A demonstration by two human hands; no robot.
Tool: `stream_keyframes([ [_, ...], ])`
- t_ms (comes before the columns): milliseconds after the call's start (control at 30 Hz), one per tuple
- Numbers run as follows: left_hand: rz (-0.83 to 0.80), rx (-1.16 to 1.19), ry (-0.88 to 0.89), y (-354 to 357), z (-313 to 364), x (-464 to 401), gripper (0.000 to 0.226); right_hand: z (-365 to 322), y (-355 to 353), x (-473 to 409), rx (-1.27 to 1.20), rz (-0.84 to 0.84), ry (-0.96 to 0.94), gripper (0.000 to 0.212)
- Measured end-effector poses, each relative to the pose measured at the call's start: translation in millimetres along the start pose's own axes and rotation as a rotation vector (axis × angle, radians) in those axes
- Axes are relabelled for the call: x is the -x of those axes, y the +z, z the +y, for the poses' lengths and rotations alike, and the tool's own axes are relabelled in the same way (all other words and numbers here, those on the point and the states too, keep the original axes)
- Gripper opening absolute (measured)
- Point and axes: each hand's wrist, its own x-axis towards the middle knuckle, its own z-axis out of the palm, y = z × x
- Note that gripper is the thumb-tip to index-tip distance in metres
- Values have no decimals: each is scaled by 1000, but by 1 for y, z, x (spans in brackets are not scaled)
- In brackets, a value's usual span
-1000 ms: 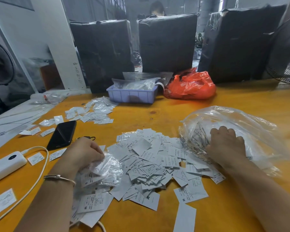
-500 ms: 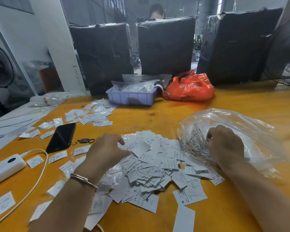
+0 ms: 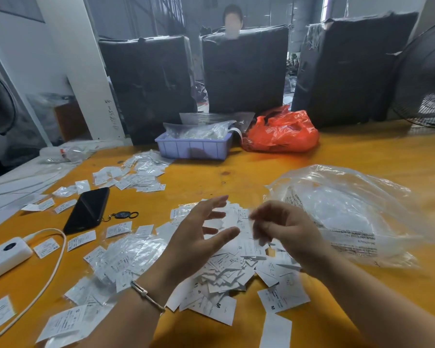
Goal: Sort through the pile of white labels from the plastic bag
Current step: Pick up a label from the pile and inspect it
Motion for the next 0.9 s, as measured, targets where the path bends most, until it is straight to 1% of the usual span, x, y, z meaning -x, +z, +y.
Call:
stream_keyframes([
  [67, -72, 98, -15, -1, 2, 2, 74, 1, 6, 2, -43, -182, 66, 26],
  [100, -108, 137, -23, -2, 3, 3, 77, 1, 8, 2, -58, -232, 78, 29],
  [167, -157, 208, -38, -4, 3, 4, 74, 0, 12, 3, -57, -264, 85, 34],
  [200, -161, 221, -44, -4, 4, 5, 68, 0, 14, 3, -42, -260, 80, 31],
  [300, -113, 197, -82, -4, 4, 6, 47, 2, 18, 4, -54, -197, 44, 11],
  [400, -77, 185, -118, -4, 5, 7, 29, 4, 16, 3, -79, -100, -5, 14],
  [500, -39, 133, -111, -8, 5, 7, 12, 7, 12, 2, -38, -12, -24, 14],
  [567, -4, 141, -112, -10, 5, 7, 7, 10, 8, 0, 113, 77, -49, 13],
  [633, 73, 111, -127, -12, 2, 6, 10, 14, 5, -1, 410, 112, -87, 12],
  [700, 171, 39, -132, -14, -2, 5, 13, 18, 6, -1, 630, 32, -82, 17],
  [767, 244, 5, -141, -15, -6, 4, 14, 21, 10, -2, 726, -71, -72, 33],
  [833, 289, -12, -147, -16, -8, 3, 13, 24, 16, -5, 853, -145, -100, 49],
  [900, 323, -41, -143, -16, -9, 3, 12, 27, 22, -8, 966, -188, -112, 59],
])
